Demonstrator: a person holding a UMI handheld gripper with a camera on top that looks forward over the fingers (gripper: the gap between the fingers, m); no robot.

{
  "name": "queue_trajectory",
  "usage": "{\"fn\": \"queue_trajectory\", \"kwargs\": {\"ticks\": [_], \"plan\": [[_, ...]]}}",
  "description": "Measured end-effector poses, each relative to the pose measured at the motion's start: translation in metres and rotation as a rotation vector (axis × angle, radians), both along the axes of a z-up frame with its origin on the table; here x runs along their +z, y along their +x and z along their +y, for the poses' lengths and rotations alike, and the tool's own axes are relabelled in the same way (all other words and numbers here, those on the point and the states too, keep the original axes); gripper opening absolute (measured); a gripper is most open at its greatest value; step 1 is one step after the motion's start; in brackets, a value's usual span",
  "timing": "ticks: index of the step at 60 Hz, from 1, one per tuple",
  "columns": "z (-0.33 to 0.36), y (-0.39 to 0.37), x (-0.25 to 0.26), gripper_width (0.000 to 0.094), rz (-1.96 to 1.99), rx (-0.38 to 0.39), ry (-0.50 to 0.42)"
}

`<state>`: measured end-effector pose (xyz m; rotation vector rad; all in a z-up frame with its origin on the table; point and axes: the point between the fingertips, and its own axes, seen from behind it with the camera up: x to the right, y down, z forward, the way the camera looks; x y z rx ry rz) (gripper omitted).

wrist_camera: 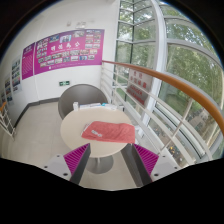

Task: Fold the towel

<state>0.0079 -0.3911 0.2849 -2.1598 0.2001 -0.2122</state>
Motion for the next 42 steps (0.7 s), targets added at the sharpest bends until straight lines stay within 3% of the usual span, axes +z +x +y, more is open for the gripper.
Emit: {"fn": "queue_trajectory", "kwargs": {"ticks": [14,30,42], "plan": [[0.028,-0.043,-0.052,0.0853,0.035,0.057,-0.072],[0.185,-0.102,-0.151,0.0855,0.025,0.162,-0.056],[0.313,-0.100,-0.230,0.0852,0.008,0.102,-0.097]]}}
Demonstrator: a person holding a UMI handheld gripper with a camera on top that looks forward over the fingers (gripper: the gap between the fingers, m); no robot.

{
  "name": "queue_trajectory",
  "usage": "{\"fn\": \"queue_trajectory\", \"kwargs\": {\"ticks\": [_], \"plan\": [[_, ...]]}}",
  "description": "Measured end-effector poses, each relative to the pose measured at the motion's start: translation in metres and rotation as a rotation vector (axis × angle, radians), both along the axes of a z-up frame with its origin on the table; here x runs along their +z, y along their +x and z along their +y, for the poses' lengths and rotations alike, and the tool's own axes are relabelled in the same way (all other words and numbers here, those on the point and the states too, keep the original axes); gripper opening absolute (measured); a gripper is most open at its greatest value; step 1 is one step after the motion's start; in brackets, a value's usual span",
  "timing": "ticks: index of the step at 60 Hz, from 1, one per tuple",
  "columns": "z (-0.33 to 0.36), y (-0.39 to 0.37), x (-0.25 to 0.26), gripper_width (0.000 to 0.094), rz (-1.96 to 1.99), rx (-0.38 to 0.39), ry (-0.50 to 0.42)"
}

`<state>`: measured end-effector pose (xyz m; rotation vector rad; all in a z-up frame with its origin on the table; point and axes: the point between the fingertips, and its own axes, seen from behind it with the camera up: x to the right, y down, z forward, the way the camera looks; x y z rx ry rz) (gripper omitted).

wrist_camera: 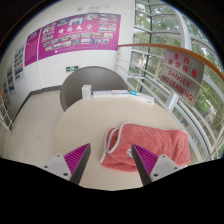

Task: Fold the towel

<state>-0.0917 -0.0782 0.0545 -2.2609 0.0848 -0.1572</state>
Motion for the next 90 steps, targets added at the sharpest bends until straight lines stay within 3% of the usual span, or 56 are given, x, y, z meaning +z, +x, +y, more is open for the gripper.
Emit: {"fn": "queue_trajectory", "kwargs": {"ticks": [6,14,20,24,25,37,49,57,65,72,79,84,89,90], "plan": [[0.037,0.012,-0.038,0.0806,-0.013,-0.030,-0.045],[0.054,0.020,-0.072,0.0618,-0.013,-0.026,-0.098],[0.062,0.016,-0.074,0.0373,-0.012,-0.001,-0.088],[0.059,0.024,-0.072,0.0088,-0.047,0.007,-0.099],[0.059,0.029,-0.070,0.0057,-0.063,-0.002,-0.098],[0.060,-0.001,-0.065,0.0043,0.028,0.064,-0.125],[0.075,-0.067,0.054,0.0043,0.302,0.177,0.055],[0.081,-0.022,0.106,0.0041,0.373,0.136,0.146],[0.073,0.066,0.061,0.0042,0.311,0.031,0.079],[0.052,0.117,-0.008,0.0056,0.247,-0.021,-0.034],[0.044,0.131,-0.040,0.0146,0.206,0.008,-0.072],[0.037,0.140,-0.041,0.0410,0.175,0.017,-0.075],[0.032,0.149,-0.022,0.0851,0.153,0.012,-0.063],[0.029,0.150,-0.017,0.0868,0.149,0.008,-0.057]]}}
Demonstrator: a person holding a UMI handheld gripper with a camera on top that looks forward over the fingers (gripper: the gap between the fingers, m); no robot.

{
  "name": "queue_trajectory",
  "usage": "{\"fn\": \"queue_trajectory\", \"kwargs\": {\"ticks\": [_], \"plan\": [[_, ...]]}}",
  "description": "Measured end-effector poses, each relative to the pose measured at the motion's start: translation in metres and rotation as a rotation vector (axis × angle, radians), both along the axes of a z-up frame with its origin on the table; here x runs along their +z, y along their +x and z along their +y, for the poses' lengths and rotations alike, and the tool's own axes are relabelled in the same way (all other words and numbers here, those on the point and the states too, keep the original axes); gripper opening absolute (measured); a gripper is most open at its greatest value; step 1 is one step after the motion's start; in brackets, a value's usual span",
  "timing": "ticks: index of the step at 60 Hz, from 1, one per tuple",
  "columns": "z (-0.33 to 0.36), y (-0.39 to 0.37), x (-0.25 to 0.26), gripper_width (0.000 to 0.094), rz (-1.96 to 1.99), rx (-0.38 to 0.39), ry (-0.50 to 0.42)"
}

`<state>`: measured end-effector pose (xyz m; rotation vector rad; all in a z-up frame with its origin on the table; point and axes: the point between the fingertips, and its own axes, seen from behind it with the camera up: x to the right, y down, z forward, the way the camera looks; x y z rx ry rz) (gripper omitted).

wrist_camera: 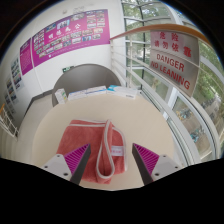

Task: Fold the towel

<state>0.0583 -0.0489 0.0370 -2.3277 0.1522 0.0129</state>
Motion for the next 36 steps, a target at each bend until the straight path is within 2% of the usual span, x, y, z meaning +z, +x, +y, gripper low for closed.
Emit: {"fn": "queue_trajectory", "kwargs": {"ticks": [2,5,21,36], "plan": [[-0.005,0.001,0.011,0.0835,-0.006,-0.002,0.011],[-0.015,0.000,0.029,0.0857,-0.019,-0.004,0.024],[-0.123,-0.037,0.126,0.0853,-0.082,0.014,0.105],[-0.252,-0.091,0.172,0.0854,-0.137,0.000,0.124]]}}
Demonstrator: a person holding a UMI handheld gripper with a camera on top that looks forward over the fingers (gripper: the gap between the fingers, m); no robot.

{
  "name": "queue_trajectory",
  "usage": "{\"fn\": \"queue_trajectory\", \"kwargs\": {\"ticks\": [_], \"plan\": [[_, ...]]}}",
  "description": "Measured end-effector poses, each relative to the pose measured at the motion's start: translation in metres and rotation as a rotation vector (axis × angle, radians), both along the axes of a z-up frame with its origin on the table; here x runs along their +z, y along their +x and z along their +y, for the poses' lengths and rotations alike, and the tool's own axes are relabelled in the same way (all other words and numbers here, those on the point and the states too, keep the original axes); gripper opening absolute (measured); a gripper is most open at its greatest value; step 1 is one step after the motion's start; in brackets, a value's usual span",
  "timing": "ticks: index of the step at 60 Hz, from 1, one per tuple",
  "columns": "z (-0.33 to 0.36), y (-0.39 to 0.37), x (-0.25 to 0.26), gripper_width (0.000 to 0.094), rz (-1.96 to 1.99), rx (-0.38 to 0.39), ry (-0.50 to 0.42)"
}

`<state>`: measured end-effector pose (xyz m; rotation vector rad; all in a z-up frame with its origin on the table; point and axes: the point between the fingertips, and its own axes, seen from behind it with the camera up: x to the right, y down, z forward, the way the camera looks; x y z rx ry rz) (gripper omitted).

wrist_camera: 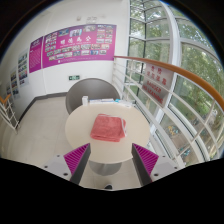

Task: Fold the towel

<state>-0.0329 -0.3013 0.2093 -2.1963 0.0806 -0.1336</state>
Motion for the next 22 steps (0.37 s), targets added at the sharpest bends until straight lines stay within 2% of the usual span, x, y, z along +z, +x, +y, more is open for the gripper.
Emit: {"fn": "queue_trajectory", "kwargs": {"ticks": [14,22], "plan": [[-0.064,-0.026,0.020,0.0856,-0.017,-0.009,0.021],[-0.075,-0.031,0.030,0.0854,-0.018,-0.010,0.037]]}}
